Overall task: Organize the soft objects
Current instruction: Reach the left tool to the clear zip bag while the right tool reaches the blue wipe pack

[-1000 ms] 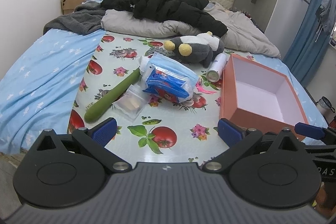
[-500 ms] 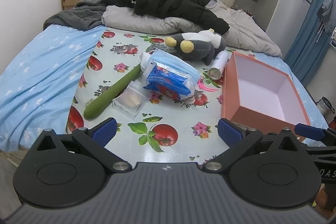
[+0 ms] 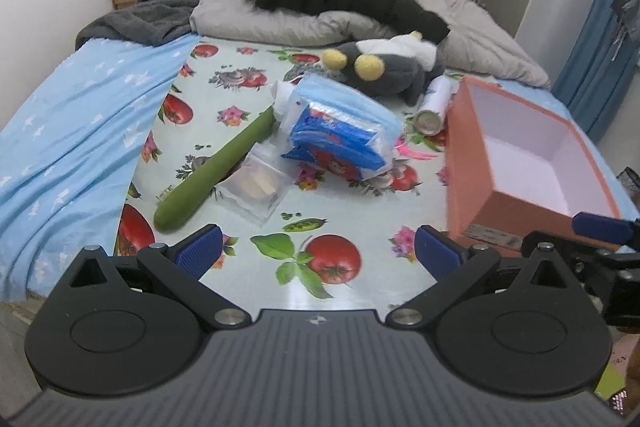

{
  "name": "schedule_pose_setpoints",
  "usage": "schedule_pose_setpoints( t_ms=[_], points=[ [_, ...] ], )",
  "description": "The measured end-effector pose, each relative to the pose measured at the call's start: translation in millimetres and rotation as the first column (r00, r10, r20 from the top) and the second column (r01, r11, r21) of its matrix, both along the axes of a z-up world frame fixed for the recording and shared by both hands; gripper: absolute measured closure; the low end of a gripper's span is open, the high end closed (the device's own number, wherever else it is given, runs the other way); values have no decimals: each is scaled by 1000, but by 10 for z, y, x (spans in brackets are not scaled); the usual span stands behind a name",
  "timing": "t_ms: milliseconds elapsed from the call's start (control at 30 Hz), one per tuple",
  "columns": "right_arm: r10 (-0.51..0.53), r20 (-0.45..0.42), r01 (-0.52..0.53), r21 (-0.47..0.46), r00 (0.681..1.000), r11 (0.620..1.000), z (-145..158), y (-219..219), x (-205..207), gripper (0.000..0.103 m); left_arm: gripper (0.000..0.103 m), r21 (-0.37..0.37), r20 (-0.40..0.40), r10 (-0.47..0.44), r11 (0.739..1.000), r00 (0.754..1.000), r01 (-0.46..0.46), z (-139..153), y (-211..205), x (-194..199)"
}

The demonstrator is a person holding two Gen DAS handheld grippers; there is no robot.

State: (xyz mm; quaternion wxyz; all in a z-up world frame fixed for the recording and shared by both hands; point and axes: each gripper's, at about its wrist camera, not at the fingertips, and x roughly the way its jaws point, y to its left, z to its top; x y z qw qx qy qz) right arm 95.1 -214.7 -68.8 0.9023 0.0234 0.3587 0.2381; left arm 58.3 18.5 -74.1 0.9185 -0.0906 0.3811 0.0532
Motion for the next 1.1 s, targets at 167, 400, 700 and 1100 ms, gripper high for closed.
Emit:
schedule_pose_setpoints(
  t_ms=[167, 400, 700, 1100],
  points=[
    [41, -24, -41, -19, 999, 999, -135, 155, 259, 15, 0, 18, -23, -12, 1000, 1000, 12, -220, 124, 290],
    [58, -58, -62, -62, 997, 996, -323, 345, 613, 24, 0, 45, -66, -27, 999, 997, 30, -511, 285, 673],
    [100, -57, -107, -145, 993, 984, -523, 664, 1061, 24, 0, 84, -129, -65, 993, 989, 77, -906, 474, 1202],
    [146, -93, -162, -201, 985, 966, -836, 1022, 1728, 25, 1, 158, -197, -155, 970, 968, 188, -1392, 586, 1773]
  ],
)
